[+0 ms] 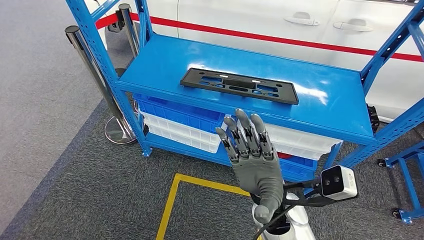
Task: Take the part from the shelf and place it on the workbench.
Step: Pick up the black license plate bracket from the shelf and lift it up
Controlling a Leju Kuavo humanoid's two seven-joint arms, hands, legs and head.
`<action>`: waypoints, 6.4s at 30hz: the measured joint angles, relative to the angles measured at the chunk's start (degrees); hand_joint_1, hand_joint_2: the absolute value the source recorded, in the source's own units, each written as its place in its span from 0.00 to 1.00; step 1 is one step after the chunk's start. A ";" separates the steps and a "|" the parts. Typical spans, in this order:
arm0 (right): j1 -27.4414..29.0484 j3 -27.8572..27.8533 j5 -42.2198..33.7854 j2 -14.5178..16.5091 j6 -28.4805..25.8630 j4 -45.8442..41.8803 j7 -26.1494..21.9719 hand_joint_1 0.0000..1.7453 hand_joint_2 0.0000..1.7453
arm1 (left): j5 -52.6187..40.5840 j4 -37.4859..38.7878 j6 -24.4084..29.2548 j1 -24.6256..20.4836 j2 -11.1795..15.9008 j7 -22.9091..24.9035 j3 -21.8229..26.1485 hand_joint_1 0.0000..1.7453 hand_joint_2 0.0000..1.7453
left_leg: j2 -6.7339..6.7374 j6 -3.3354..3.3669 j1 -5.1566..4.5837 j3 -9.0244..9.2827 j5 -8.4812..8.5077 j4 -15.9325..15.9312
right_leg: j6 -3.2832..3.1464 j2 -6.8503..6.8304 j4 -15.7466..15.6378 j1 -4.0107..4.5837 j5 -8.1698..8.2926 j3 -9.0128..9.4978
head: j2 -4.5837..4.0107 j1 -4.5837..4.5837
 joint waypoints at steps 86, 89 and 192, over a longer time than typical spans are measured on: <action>-1.03 6.67 1.92 -3.70 -2.03 -1.38 0.99 0.00 0.00 | -1.11 0.62 -3.74 1.58 -0.85 1.58 -1.78 0.00 0.00 | -0.86 0.60 -1.49 14.75 -7.67 -5.99 | -6.85 0.24 6.49 5.48 4.92 -17.45 | 0.00 -1.97; -0.72 6.58 1.93 -3.88 -1.99 -1.35 1.00 0.00 0.00 | -1.22 0.72 -4.28 1.22 -1.13 1.68 -1.92 0.00 0.00 | -1.21 -0.10 -2.23 18.58 -10.95 -5.56 | -8.29 1.27 3.12 6.78 14.96 -17.95 | 0.00 -2.09; 1.77 5.11 0.88 -1.40 0.53 3.89 0.64 0.00 0.00 | -3.36 1.05 -1.40 -0.16 0.72 0.45 -5.64 0.00 0.00 | 1.88 -1.89 -0.26 -5.21 -9.52 15.06 | -6.84 1.01 3.35 4.08 4.27 -7.98 | 0.00 -0.86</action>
